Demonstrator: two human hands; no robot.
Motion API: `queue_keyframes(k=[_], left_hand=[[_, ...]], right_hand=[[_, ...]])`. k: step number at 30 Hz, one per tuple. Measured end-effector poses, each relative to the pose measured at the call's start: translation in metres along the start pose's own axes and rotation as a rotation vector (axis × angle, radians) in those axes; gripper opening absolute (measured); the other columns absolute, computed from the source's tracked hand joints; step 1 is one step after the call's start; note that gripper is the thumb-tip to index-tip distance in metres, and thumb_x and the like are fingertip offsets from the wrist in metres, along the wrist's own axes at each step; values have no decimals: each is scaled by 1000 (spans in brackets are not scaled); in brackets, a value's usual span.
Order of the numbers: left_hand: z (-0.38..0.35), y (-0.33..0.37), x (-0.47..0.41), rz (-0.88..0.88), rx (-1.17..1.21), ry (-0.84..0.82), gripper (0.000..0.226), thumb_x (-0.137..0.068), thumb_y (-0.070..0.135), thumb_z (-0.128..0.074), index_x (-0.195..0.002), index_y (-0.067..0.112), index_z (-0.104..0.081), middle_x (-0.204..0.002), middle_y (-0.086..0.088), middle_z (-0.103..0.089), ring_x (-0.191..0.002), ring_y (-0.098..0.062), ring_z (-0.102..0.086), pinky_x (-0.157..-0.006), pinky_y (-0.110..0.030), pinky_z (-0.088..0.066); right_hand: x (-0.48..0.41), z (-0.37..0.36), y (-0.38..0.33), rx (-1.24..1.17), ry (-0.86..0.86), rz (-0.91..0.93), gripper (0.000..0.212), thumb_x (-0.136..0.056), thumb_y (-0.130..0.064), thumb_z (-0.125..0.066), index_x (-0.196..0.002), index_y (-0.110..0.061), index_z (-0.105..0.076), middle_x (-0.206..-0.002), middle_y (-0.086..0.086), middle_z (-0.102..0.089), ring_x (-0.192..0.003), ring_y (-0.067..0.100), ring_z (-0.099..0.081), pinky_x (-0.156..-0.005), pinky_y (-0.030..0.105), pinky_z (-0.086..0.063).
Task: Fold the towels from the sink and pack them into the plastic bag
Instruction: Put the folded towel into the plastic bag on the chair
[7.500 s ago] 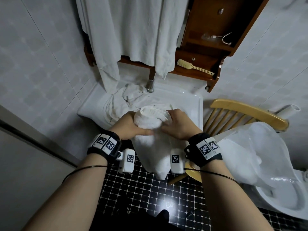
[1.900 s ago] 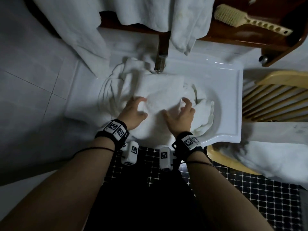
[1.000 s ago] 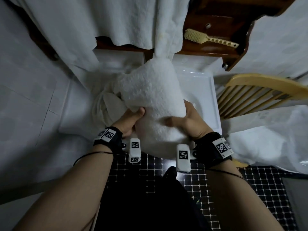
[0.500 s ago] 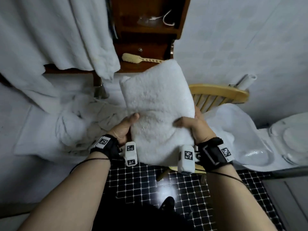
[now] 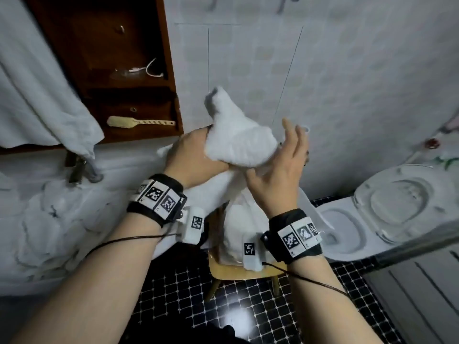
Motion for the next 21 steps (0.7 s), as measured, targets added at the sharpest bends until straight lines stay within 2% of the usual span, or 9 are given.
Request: queue_keyframes(k=[3, 6, 8, 9, 11, 13, 15, 18, 21], left_hand=[[-10, 31, -10, -201, -347, 37, 41, -80, 49, -73, -115, 31, -59, -110, 2, -65, -101, -33, -68, -77, -41, -52], [-26, 48, -18, -267, -493, 11, 46, -83, 37, -75, -122, 17, -63, -114, -6, -68, -108, -32, -67, -86, -43, -52], [-36, 54, -22, -345, -518, -10, 35, -83, 28, -75, -115, 17, -68, -113, -3, -65, -110, -29, -64, -82, -43, -49], [-39, 54, -26, -398, -508, -2, 29, -82, 25, -75, -110, 19, -70, -110, 1, -62, -109, -27, -62, -77, -42, -47], [-47, 52, -35, -481, -456, 26, 26, -78, 24, -74, -104, 22, -68, -105, 5, -58, -104, -24, -60, -70, -38, -42], [-51, 49, -45, -512, -414, 30, 35, -73, 30, -75, -106, 26, -66, -104, 5, -59, -101, -24, -58, -76, -38, -40], [-50, 47, -56, -489, -440, -33, 46, -66, 41, -77, -109, 31, -65, -106, 5, -59, -103, -24, -55, -85, -41, -36], [-51, 39, -65, -402, -553, -107, 56, -60, 57, -77, -108, 33, -62, -106, 9, -64, -112, -22, -47, -91, -44, -27], [-54, 33, -65, -350, -551, -95, 60, -63, 70, -65, -111, 35, -62, -103, 13, -68, -130, -25, -47, -114, -61, -14]], right_hand=[[-19, 7, -25, 343, -141, 340, 121, -59, -9, -73, -166, -32, -21, -175, 14, -6, -162, 36, -4, -126, 62, -15], [-35, 2, -25, 593, -255, 452, 120, -68, -21, -74, -168, -36, -9, -177, 10, 2, -162, 36, 10, -124, 67, 6], [-48, 1, -16, 677, -275, 399, 119, -71, -29, -72, -169, -31, -5, -173, 13, -23, -163, 35, -5, -124, 69, 0], [-55, 0, -8, 702, -315, 337, 120, -71, -31, -72, -169, -28, -2, -158, 13, -48, -158, 35, -27, -123, 69, -12], [-64, 2, 6, 690, -415, 196, 114, -72, -36, -71, -167, -26, -8, -109, 4, -74, -115, 32, -68, -107, 58, -42], [-69, 6, 13, 668, -421, 137, 86, -72, -41, -68, -152, -33, -37, -95, -1, -74, -90, 32, -71, -80, 44, -51], [-73, 11, 14, 664, -411, 129, 59, -73, -41, -68, -130, -36, -57, -94, -2, -73, -87, 33, -70, -66, 36, -42], [-73, 21, 21, 697, -427, 95, 37, -71, -32, -65, -108, -32, -64, -81, -3, -59, -86, 33, -67, -64, 34, -36], [-72, 27, 39, 638, -417, 24, 38, -68, -28, -64, -105, -33, -63, -81, -4, -54, -84, 32, -63, -66, 35, -36]])
Point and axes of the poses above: each hand's wrist, its own x-axis away from the middle knuckle, its own z-axis out of the back of the hand, y = z × x, the point moved 2 cm from there along -x, towards the middle knuckle
